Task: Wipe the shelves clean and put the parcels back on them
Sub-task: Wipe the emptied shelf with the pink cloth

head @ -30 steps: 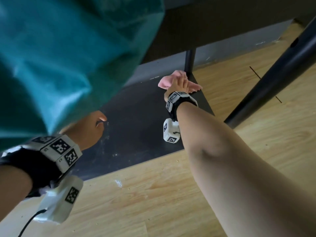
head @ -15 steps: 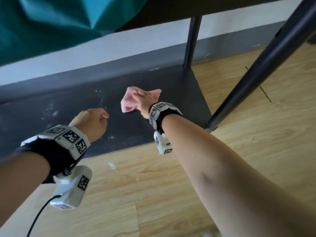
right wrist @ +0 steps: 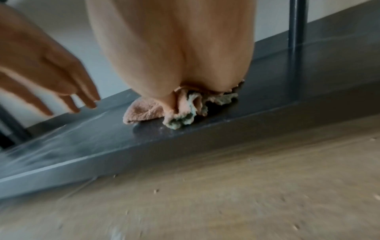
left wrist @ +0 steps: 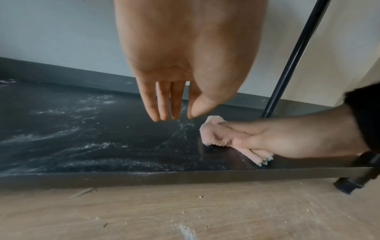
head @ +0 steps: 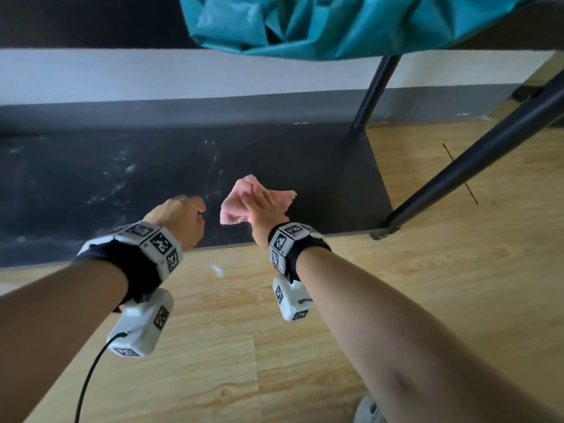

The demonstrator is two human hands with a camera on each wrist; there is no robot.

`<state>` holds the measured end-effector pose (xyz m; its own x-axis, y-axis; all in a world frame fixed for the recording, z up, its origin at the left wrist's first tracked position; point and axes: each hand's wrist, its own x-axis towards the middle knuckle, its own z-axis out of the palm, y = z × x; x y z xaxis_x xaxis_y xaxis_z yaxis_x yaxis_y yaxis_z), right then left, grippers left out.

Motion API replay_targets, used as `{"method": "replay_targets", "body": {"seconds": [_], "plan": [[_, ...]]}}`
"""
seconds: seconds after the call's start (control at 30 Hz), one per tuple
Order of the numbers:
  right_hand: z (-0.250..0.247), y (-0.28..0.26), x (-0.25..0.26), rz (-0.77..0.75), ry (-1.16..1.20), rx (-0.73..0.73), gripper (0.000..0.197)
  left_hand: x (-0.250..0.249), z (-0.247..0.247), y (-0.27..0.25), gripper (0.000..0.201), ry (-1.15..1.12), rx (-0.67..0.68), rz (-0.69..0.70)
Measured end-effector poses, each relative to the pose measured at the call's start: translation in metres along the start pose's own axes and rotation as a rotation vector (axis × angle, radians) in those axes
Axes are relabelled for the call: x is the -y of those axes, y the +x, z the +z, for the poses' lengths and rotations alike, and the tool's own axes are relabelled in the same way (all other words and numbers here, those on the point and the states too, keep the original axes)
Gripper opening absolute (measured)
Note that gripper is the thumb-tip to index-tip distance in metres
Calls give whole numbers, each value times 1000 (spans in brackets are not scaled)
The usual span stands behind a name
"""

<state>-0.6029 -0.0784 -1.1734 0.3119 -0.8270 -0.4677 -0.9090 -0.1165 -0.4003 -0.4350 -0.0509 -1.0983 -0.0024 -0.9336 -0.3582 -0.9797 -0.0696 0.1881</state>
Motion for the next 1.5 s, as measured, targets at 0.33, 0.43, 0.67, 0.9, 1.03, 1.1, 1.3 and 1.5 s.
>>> {"method": "replay_targets", "body": {"seconds": [0.33, 0.43, 0.67, 0.9, 1.03, 1.1, 1.3, 1.5], "plan": [[-30, -44, -97, 364, 49, -303, 62, 28, 19, -2, 33, -12, 16, -27], [3, -65, -79, 270, 53, -286, 67, 27, 25, 1, 34, -45, 6, -7], [29, -30, 13, 40, 26, -136, 62, 33, 24, 6, 36, -87, -101, 49], [-11, -2, -33, 289, -20, -420, 65, 57, 33, -4, 36, -52, -132, 56], [-10, -45, -57, 353, -50, -338, 70, 60, 38, -4, 38, -73, -130, 78], [9, -55, -43, 300, -51, -222, 70, 58, 39, -2, 39, -88, -121, 89], [55, -21, 71, -46, 30, -295, 52, 59, 45, -3, 40, -142, -138, 88], [16, 28, 53, 106, -93, -272, 78, 91, 41, -8, 43, -132, -185, 42]]}}
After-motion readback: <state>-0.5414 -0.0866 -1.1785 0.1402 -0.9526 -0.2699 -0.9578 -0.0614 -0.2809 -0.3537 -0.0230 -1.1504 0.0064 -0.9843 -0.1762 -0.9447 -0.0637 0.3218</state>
